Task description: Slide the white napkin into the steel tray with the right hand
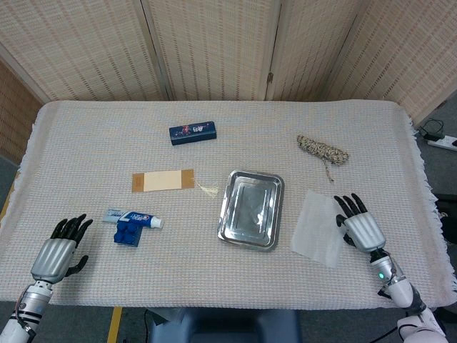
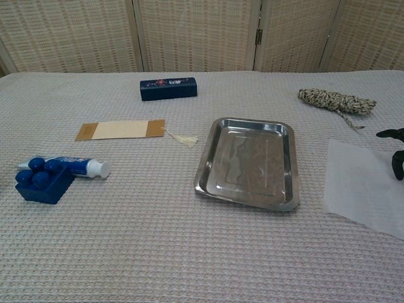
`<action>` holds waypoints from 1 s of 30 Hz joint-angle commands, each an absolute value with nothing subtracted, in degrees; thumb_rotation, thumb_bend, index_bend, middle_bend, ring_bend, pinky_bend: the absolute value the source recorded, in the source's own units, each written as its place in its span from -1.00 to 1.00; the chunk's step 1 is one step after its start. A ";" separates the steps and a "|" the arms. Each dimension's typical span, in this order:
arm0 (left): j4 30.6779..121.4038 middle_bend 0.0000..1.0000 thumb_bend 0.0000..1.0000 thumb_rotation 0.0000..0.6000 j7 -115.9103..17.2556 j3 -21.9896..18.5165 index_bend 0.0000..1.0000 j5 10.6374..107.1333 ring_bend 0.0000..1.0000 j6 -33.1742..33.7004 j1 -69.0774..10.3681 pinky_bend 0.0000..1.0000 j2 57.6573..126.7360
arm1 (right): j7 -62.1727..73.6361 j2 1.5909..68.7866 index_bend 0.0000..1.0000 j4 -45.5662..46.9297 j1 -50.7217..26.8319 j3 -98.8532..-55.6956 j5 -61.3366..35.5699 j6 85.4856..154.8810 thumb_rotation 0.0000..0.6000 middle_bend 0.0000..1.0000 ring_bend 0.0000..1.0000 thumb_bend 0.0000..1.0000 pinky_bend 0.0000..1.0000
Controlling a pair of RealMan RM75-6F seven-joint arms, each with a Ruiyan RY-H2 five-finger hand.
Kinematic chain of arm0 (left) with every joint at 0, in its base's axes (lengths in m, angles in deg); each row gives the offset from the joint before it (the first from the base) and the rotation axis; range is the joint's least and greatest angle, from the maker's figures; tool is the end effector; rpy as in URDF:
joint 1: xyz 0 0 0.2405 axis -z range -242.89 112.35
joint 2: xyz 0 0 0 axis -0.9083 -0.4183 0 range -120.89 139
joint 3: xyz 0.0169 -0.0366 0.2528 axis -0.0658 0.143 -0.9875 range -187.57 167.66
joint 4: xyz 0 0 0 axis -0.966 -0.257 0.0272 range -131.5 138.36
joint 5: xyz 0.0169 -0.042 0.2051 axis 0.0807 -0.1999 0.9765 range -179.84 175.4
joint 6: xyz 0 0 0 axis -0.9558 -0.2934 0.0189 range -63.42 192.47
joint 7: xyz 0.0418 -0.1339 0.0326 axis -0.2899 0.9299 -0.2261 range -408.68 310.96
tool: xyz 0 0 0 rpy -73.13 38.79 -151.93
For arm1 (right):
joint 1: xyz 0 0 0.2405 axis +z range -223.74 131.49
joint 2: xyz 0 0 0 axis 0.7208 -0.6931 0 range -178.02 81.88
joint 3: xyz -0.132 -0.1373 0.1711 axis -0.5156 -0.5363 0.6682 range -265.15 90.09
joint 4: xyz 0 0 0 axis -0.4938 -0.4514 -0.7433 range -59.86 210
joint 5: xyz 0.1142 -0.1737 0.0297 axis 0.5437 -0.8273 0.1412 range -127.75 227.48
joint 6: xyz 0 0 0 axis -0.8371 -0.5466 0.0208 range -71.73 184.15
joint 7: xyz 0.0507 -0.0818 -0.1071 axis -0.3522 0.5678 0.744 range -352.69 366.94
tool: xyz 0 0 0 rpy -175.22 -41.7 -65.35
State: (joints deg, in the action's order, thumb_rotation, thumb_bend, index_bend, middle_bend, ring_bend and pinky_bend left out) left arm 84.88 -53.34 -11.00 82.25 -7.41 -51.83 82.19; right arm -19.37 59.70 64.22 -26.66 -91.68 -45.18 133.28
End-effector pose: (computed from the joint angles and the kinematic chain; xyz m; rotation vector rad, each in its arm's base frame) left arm -0.3262 0.2133 0.0880 -1.6482 -0.9316 -0.7210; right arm -0.3768 -0.2767 0.0261 1.7727 -0.6733 0.7860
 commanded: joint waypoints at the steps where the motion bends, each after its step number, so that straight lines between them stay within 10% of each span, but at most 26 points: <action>1: 84.94 -1.00 -0.12 1.00 -53.41 -10.99 -1.00 82.39 -1.00 -7.70 -51.91 -1.00 82.18 | -19.77 59.91 0.22 64.27 -26.54 -91.58 -45.02 133.38 1.00 -0.69 -0.78 -0.19 -1.00; 14: 84.51 -1.00 -0.12 1.00 -54.35 -10.70 -1.00 82.42 -1.00 -8.75 -52.19 -1.00 82.54 | -22.27 60.65 0.28 64.27 -25.60 -91.20 -44.39 133.56 1.00 -0.60 -0.74 0.21 -1.00; 30: 84.91 -1.00 -0.12 1.00 -54.67 -10.92 -1.00 82.72 -1.00 -8.93 -52.32 -1.00 82.36 | -28.57 57.78 0.28 58.53 -22.26 -85.66 -41.29 149.50 1.00 -0.57 -0.72 0.22 -1.00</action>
